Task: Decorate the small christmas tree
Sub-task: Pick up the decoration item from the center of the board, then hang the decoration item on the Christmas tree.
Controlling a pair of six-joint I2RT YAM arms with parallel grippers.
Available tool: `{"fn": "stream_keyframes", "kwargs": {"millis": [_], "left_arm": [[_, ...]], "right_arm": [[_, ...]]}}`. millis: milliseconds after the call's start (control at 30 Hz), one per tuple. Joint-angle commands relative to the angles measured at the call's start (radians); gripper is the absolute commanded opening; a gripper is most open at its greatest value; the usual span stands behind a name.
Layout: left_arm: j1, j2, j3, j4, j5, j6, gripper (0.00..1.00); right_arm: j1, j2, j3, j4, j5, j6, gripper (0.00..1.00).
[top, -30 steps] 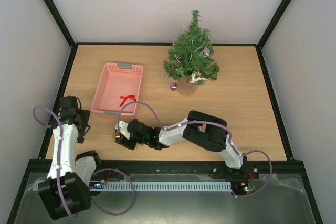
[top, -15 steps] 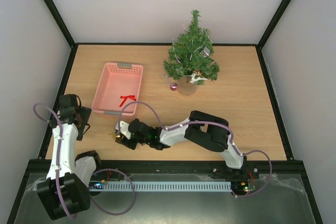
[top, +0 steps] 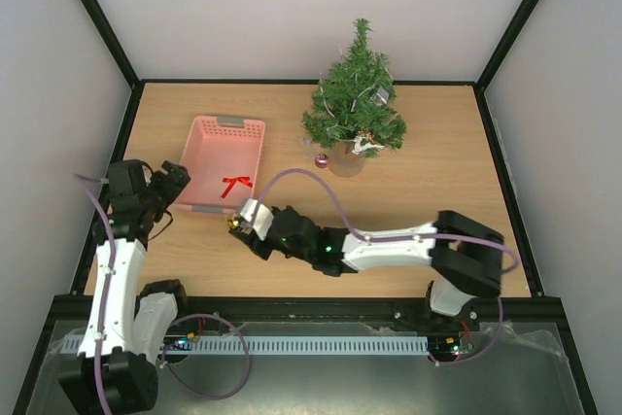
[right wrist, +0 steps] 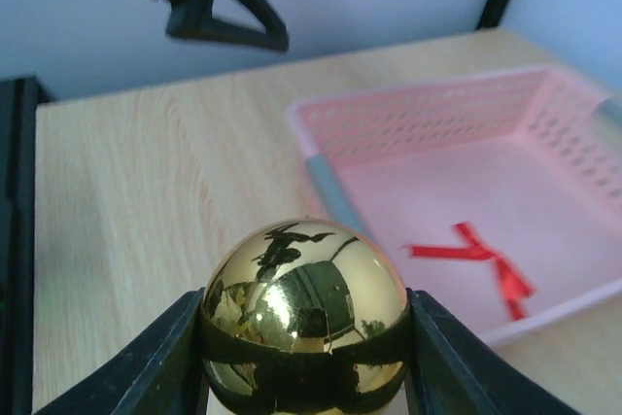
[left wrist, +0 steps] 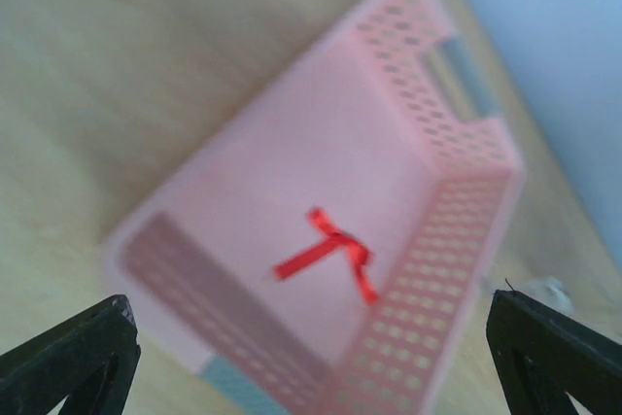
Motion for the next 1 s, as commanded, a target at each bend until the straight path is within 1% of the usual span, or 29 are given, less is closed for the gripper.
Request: {"fn": "stream_keyframes", "kwargs": {"millis": [0, 100, 200, 233, 300, 400, 500, 567, 700, 767, 833, 900, 967], "left_arm": [[-0.032, -0.034, -0.005, 0.202, 0.301, 0.076, 0.98], [-0.076, -0.023, -0.024, 0.426, 0.564, 0.039, 0.96], [-0.168, -0.026, -0.032, 0.603, 0.623, -0.006, 0.96], [-0.204, -0.024, -0.037, 0.688, 0.627, -0.026, 0.95], [-0.278, -0.009, -0.04, 0.81, 0.625, -0.074, 0.91], [-0.379, 0.035, -0.021, 0.956, 0.626, -0.143, 0.83], [-0.459, 0.064, -0.011, 1.125, 0.636, -0.225, 0.76], [-0.499, 0.074, -0.01, 1.23, 0.643, -0.272, 0.7], [-0.533, 0.081, -0.017, 1.385, 0.636, -0.351, 0.6], [-0.545, 0.089, -0.028, 1.495, 0.628, -0.404, 0.55], [-0.554, 0.108, -0.03, 1.583, 0.621, -0.457, 0.53], [-0.569, 0.134, -0.022, 1.628, 0.62, -0.486, 0.51], [-0.585, 0.164, 0.001, 1.628, 0.628, -0.481, 0.5]], "right_arm": [[-0.015, -0.183, -0.035, -0.107, 0.167, -0.005, 0.36], [-0.054, -0.311, -0.024, -0.2, 0.249, 0.027, 0.35], [-0.097, -0.432, -0.013, -0.255, 0.273, 0.053, 0.35], [-0.109, -0.47, -0.008, -0.27, 0.27, 0.06, 0.35], [-0.126, -0.539, 0.014, -0.297, 0.26, 0.071, 0.36], [-0.136, -0.595, 0.064, -0.349, 0.253, 0.1, 0.35], [-0.137, -0.641, 0.104, -0.38, 0.262, 0.153, 0.35], [-0.137, -0.674, 0.103, -0.372, 0.247, 0.19, 0.35], [-0.137, -0.749, 0.075, -0.316, 0.192, 0.25, 0.35], [-0.137, -0.781, 0.055, -0.286, 0.16, 0.274, 0.35], [-0.137, -0.803, 0.036, -0.262, 0.134, 0.296, 0.35], [-0.138, -0.818, 0.023, -0.245, 0.108, 0.326, 0.35], [-0.136, -0.828, 0.008, -0.219, 0.081, 0.353, 0.35]]}}
